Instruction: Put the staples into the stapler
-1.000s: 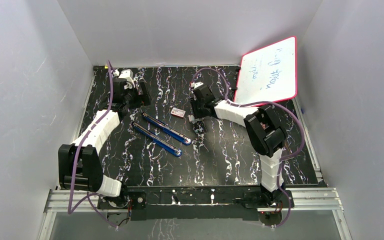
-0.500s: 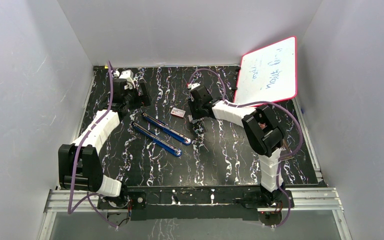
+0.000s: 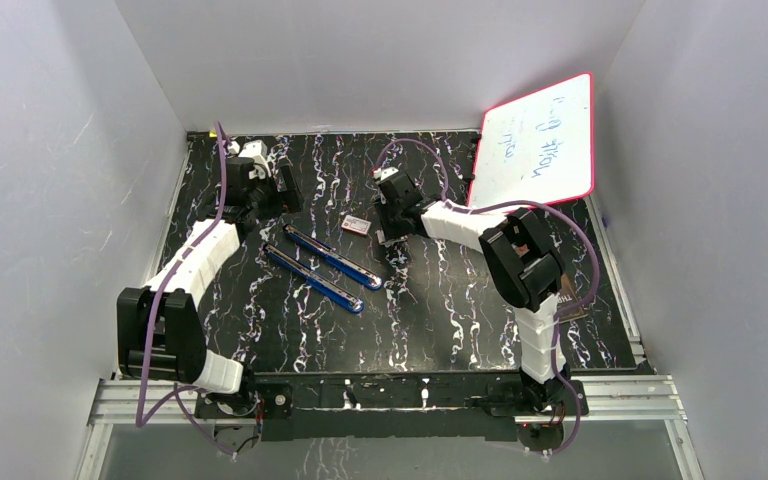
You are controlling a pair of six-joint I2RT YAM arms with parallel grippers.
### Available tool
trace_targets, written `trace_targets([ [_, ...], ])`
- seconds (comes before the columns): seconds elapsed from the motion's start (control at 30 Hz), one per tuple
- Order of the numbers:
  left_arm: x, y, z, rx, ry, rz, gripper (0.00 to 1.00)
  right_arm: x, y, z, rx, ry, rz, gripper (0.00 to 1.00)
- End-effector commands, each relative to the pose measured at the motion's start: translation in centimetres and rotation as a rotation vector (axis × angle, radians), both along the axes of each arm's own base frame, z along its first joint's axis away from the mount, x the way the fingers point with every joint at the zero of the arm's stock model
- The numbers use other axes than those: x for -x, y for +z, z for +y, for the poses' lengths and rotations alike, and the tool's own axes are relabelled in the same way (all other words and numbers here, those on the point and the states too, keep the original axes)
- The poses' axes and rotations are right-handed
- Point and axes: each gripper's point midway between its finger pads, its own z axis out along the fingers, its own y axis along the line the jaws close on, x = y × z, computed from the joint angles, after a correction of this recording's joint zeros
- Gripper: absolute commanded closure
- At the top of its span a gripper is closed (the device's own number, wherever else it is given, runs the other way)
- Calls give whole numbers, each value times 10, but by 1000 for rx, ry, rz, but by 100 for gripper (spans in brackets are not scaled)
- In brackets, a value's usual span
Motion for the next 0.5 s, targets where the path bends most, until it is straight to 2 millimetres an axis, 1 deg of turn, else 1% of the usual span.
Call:
trace_targets([
  [0.0,-5,14,-1,6,-10,-24,3,-7,11,6,2,-4,-30,65],
  [0.23,-5,13,-1,5,-9,-23,3,-4,8,3,25,-7,-26,66],
  [0.47,-5,13,0,4,-7,-20,3,-3,10,3,21,-9,-29,66],
])
